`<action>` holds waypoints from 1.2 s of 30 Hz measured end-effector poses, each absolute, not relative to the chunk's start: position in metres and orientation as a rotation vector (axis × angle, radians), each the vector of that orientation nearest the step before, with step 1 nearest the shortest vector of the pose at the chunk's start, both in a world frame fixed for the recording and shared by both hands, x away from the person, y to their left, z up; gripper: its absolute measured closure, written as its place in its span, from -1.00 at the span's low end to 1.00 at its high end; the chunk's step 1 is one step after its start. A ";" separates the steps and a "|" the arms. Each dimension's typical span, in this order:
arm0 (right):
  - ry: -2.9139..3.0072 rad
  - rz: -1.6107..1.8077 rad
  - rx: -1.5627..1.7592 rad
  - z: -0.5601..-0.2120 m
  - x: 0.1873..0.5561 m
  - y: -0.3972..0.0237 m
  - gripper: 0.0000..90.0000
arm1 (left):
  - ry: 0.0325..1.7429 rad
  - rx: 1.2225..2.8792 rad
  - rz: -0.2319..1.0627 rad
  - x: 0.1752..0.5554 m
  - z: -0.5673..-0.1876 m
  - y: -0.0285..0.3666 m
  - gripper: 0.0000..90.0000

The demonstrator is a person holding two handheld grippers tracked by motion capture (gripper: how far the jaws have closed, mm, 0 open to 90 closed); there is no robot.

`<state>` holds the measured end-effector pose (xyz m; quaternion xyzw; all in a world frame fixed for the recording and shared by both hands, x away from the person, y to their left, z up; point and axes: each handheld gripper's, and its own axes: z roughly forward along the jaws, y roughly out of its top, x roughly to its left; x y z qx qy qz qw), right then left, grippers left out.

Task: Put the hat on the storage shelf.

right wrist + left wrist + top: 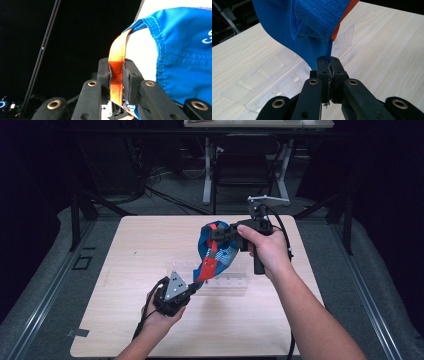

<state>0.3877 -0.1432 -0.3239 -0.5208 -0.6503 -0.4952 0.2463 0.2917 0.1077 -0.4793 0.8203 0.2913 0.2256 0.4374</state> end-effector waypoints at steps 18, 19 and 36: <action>-1.739 -1.326 -1.453 -0.345 0.402 -0.142 0.73 | 0.763 2.032 0.500 0.307 -0.495 0.114 0.97; -1.739 -1.323 -1.454 -0.346 0.403 -0.141 0.73 | 0.767 2.028 0.498 0.307 -0.497 0.114 0.97; -1.742 -1.303 -1.512 -0.362 0.405 -0.147 0.73 | 0.796 2.039 0.478 0.309 -0.510 0.117 0.97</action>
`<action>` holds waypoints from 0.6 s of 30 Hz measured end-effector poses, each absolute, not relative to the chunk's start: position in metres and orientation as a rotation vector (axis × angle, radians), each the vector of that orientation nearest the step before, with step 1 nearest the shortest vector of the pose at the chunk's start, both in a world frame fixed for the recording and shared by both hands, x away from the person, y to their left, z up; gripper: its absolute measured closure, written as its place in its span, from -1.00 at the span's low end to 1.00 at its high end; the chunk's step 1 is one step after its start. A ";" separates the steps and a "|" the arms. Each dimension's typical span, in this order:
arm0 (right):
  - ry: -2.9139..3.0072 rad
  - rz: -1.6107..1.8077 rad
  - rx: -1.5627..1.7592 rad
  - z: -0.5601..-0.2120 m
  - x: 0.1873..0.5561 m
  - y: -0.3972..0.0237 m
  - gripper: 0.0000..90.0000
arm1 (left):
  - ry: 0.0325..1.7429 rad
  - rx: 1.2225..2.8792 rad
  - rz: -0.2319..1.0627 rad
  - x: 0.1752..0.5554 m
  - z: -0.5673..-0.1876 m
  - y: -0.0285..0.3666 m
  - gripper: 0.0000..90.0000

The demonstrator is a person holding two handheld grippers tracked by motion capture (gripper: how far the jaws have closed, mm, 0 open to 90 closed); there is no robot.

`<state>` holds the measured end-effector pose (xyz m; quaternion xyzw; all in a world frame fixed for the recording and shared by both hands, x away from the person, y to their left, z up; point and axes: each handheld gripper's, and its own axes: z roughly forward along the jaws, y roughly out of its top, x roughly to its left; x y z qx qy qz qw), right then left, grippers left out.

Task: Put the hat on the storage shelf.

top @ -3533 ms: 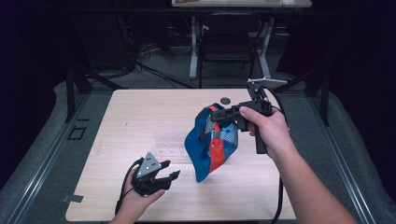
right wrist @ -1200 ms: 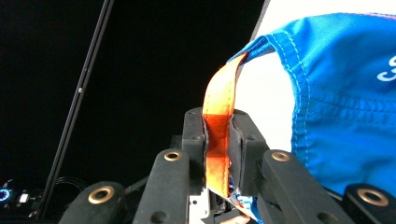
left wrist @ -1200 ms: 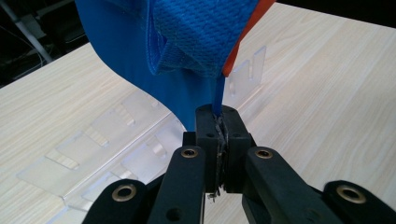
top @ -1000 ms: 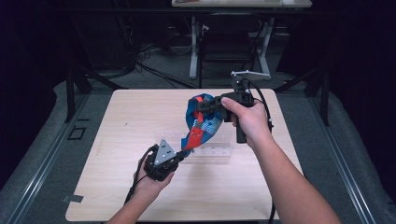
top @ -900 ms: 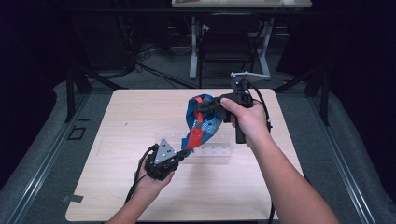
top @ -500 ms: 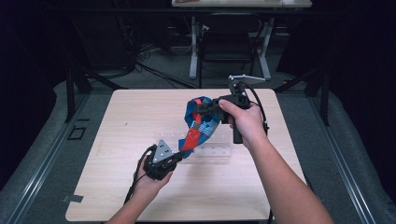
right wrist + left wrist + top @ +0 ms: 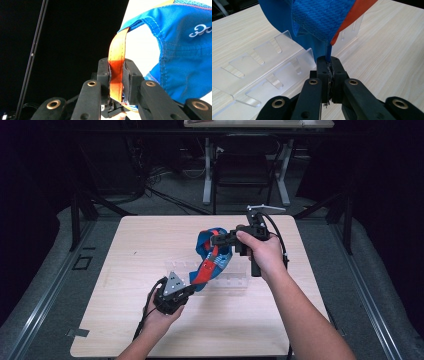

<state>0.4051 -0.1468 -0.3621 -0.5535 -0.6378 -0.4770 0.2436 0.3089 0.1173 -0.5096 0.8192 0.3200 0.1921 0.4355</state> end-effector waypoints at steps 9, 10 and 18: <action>-1.736 -1.307 -1.525 -0.365 0.404 -0.154 0.63 | 0.810 2.028 0.460 0.311 -0.513 0.120 0.97; -1.731 -1.314 -1.524 -0.365 0.404 -0.155 0.61 | 0.810 2.027 0.456 0.311 -0.513 0.120 0.97; -1.752 -1.317 -1.535 -0.363 0.400 -0.163 0.57 | 0.808 2.024 0.465 0.310 -0.514 0.120 0.96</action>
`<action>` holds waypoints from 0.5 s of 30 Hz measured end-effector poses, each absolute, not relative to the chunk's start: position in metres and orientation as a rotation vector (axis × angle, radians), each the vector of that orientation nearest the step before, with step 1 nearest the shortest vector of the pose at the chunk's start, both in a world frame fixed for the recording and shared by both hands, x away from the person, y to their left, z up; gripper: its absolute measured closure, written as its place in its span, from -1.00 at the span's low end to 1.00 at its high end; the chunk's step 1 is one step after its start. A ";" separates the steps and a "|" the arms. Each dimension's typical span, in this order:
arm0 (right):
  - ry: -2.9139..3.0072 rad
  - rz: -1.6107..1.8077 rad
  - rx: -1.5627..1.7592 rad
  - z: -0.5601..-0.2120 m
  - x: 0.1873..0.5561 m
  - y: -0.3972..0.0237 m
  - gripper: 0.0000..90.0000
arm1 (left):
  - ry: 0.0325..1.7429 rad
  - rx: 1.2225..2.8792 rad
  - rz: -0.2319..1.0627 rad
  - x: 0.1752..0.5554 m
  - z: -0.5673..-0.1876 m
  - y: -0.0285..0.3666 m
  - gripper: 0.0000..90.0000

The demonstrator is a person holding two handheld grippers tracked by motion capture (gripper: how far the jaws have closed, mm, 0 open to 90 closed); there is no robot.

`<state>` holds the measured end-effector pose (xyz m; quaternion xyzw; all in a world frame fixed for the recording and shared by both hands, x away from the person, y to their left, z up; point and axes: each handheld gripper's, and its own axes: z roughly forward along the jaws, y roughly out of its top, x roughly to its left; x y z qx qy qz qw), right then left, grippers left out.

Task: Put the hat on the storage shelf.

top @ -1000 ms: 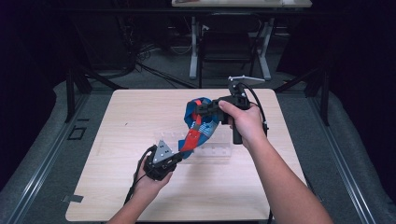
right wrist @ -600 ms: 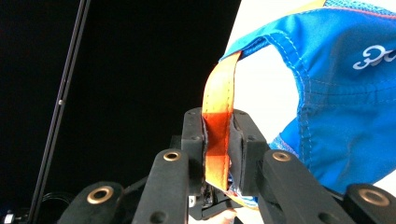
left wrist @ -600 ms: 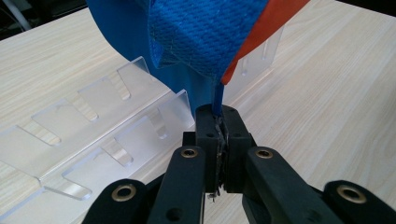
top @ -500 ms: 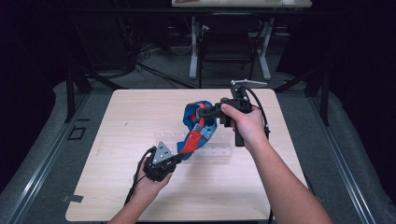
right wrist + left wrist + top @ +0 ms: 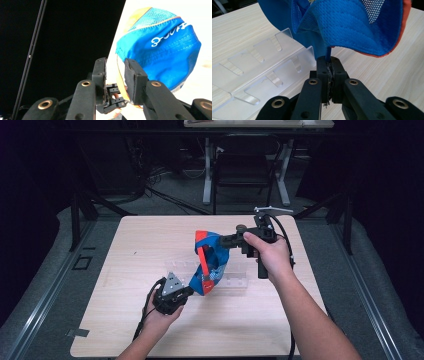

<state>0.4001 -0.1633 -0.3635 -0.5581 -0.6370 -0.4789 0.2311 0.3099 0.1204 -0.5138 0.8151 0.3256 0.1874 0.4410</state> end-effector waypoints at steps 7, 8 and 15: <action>-1.783 -1.315 -1.547 -0.363 0.398 -0.168 0.51 | 0.818 2.021 0.465 0.310 -0.514 0.121 0.94; -1.786 -1.315 -1.552 -0.363 0.397 -0.169 0.51 | 0.819 2.022 0.467 0.310 -0.514 0.121 0.94; -1.812 -1.324 -1.562 -0.363 0.394 -0.176 0.44 | 0.831 2.014 0.479 0.309 -0.515 0.126 0.78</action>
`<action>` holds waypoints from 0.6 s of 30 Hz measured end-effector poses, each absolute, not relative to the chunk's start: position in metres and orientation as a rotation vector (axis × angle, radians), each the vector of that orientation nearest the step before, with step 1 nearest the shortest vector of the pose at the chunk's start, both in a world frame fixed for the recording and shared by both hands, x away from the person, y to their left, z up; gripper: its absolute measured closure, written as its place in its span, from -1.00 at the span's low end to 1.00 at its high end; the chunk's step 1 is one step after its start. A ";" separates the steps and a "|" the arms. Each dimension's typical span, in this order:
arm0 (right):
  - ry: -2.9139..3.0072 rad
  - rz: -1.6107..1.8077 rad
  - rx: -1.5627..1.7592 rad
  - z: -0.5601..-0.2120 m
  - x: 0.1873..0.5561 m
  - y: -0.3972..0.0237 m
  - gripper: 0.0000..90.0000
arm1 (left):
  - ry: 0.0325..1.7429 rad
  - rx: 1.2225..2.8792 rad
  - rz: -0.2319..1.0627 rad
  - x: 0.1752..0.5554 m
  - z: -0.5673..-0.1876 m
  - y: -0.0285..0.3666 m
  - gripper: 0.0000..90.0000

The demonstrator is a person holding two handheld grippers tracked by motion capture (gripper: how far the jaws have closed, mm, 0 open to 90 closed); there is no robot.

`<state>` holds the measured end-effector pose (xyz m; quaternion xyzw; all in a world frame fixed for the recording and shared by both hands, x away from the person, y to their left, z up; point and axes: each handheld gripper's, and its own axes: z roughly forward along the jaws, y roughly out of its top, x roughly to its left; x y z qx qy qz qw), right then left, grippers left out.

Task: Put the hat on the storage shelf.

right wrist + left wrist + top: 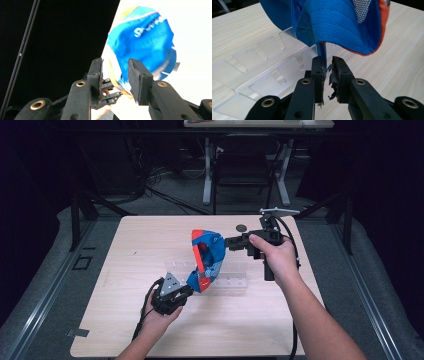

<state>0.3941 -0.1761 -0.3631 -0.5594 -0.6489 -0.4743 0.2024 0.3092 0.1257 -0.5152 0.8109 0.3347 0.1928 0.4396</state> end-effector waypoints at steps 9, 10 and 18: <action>-1.863 -1.323 -1.572 -0.362 0.390 -0.183 0.39 | 0.851 1.998 0.477 0.308 -0.516 0.136 0.55; -1.864 -1.326 -1.578 -0.362 0.390 -0.183 0.39 | 0.849 1.993 0.479 0.307 -0.517 0.137 0.51; -1.911 -1.343 -1.600 -0.364 0.384 -0.188 0.28 | 0.868 1.983 0.460 0.304 -0.519 0.151 0.28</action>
